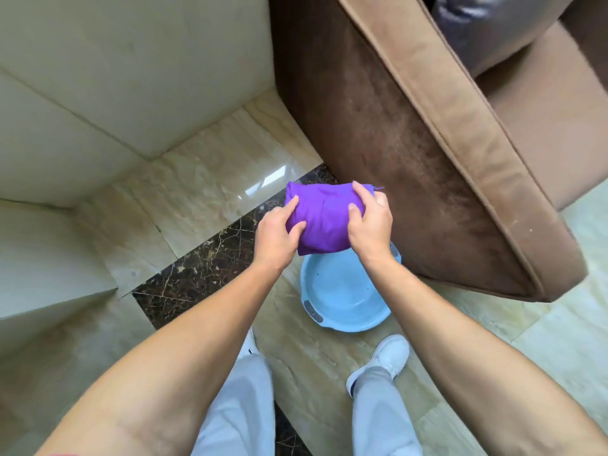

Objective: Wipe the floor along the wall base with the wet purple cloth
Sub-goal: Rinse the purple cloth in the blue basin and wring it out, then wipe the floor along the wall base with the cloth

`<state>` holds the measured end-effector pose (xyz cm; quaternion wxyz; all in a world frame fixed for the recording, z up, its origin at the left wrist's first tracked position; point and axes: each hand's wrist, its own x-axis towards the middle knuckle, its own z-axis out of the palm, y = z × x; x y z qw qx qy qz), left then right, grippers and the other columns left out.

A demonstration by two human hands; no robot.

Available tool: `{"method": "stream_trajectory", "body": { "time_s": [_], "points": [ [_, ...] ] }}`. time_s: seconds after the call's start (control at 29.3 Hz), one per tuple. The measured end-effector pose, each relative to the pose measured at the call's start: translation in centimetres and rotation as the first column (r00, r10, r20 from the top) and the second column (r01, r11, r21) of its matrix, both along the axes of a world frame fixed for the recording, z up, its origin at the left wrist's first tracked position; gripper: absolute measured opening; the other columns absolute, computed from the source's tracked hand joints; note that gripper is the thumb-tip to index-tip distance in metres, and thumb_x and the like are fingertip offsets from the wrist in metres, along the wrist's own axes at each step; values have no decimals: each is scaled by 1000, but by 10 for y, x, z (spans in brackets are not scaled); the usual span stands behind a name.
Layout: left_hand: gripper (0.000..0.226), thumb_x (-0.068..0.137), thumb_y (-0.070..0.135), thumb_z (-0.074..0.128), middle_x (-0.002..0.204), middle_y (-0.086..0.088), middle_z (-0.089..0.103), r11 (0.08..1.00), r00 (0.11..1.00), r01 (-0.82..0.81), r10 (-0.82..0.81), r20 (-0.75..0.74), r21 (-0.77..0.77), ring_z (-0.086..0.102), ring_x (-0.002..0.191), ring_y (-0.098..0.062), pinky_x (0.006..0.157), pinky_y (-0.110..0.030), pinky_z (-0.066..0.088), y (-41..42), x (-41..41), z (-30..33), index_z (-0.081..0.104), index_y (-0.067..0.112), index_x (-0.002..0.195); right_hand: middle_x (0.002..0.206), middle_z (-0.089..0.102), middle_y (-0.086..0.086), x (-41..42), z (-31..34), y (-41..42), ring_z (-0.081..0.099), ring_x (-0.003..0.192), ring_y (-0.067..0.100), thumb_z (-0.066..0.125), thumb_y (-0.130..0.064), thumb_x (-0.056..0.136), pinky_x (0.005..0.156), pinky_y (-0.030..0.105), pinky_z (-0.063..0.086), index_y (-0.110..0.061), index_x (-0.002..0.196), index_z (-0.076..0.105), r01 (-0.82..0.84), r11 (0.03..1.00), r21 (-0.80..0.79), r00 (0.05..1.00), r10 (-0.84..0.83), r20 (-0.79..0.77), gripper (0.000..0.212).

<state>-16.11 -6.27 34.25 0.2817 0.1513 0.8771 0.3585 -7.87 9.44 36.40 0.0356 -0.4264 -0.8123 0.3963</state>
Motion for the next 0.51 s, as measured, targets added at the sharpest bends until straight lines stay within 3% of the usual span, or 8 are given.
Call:
{"method": "stream_trajectory", "body": {
  "time_s": [0.2,0.31,0.41,0.51],
  "points": [
    [56,92,17,69,122,-18,66,1000,999,6,-5,-49,9,59,118,-35,104,-37,40,-37,-79,27,52,13,145,135,50,21,-71,27,-30,52,126,33,53,-4,97,110,29,33,-7,144,53,-49,999,14,999,49,17,47],
    [59,91,18,68,138,-9,63,1000,993,-4,2,-114,-12,55,128,-30,106,-34,38,-43,-123,34,50,24,147,137,49,19,-112,28,-37,53,125,33,52,-5,97,108,33,37,-9,145,53,-88,995,36,996,87,11,48],
    [68,91,22,67,141,-1,62,998,988,-45,38,-150,-46,57,128,-28,102,-32,40,-43,-160,30,41,39,151,138,50,15,-151,16,-36,55,121,32,51,-6,97,103,33,40,-11,145,53,-130,990,63,991,130,-5,49],
    [74,92,18,64,144,0,59,998,989,-46,39,-145,-44,56,129,-30,107,-36,41,-37,-187,14,31,40,155,140,48,13,-182,-6,-27,54,121,31,51,-8,98,101,34,42,-13,148,48,-151,985,80,989,150,8,51]
  ]
}}
